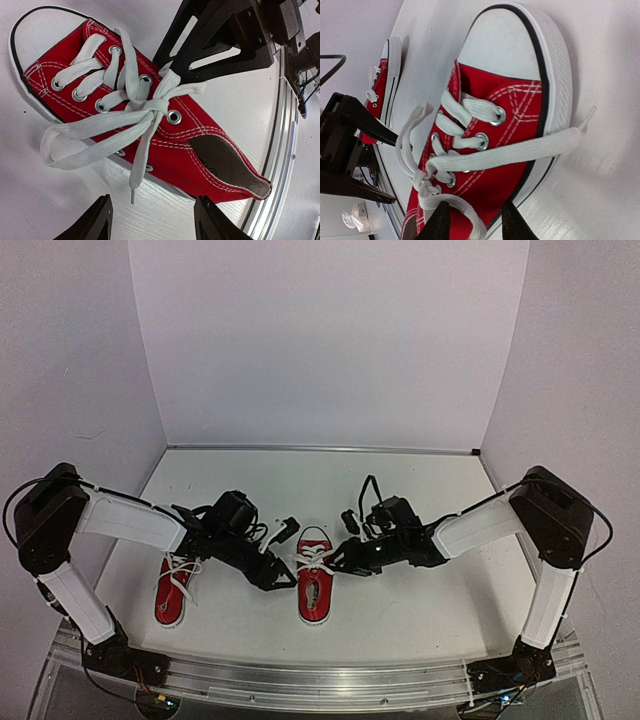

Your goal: Tie the shoes

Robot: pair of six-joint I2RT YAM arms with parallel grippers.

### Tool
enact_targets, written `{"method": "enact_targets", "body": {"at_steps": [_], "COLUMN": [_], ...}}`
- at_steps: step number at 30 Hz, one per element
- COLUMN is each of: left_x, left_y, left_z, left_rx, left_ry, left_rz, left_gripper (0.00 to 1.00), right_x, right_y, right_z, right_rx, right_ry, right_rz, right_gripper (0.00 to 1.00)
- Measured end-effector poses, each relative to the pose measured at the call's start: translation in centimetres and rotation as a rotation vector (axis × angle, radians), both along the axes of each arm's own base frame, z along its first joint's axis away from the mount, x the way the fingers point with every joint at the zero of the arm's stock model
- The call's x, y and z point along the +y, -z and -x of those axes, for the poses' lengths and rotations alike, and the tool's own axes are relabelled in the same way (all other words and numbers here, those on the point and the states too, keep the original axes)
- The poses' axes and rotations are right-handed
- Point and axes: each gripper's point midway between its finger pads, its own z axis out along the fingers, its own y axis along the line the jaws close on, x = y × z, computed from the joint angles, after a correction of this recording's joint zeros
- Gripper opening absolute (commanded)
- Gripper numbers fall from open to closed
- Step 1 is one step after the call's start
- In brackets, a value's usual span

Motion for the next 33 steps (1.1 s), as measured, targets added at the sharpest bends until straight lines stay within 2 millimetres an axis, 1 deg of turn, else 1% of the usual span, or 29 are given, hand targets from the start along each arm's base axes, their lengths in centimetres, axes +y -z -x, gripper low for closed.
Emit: {"method": "enact_targets", "body": {"at_steps": [2, 6, 12, 15, 19, 21, 28, 29, 30, 32, 33], "left_x": [-0.3, -0.8, -0.8, -0.8, -0.7, -0.6, 0.0, 0.1, 0.2, 0.3, 0.4], "left_y": [-0.1, -0.1, 0.3, 0.4, 0.5, 0.6, 0.8, 0.7, 0.7, 0.5, 0.5], "left_z": [-0.1, -0.5, -0.6, -0.6, -0.6, -0.6, -0.9, -0.9, -0.9, -0.8, -0.8], "left_rx": [-0.004, -0.017, -0.015, -0.011, -0.011, -0.015, -0.027, -0.029, -0.031, -0.038, -0.041], "left_ry": [0.005, 0.014, 0.02, 0.02, 0.019, 0.02, -0.004, -0.007, -0.009, -0.004, -0.002], "left_rz": [0.003, 0.001, -0.014, -0.019, -0.02, -0.027, -0.059, -0.062, -0.064, -0.066, -0.066], "left_gripper": [0.52, 0.44, 0.32, 0.22, 0.03, 0.0, 0.0, 0.01, 0.09, 0.33, 0.41], "right_x": [0.3, 0.3, 0.2, 0.1, 0.1, 0.0, -0.4, -0.4, -0.5, -0.5, -0.5], "right_y": [-0.3, -0.2, 0.0, 0.1, 0.1, 0.2, 0.4, 0.5, 0.5, 0.6, 0.6], "right_z": [0.0, 0.1, 0.1, 0.2, 0.2, 0.2, 0.5, 0.5, 0.5, 0.5, 0.5], "right_rx": [-0.007, -0.008, -0.01, -0.008, -0.008, -0.007, -0.003, -0.002, -0.001, 0.0, 0.0], "right_ry": [-0.007, -0.012, -0.015, -0.015, -0.015, -0.014, -0.01, -0.01, -0.01, -0.01, -0.01], "right_rz": [-0.002, 0.008, 0.018, 0.021, 0.023, 0.026, 0.048, 0.051, 0.054, 0.057, 0.058], "right_gripper": [0.32, 0.3, 0.25, 0.25, 0.25, 0.24, 0.24, 0.24, 0.24, 0.23, 0.23]}}
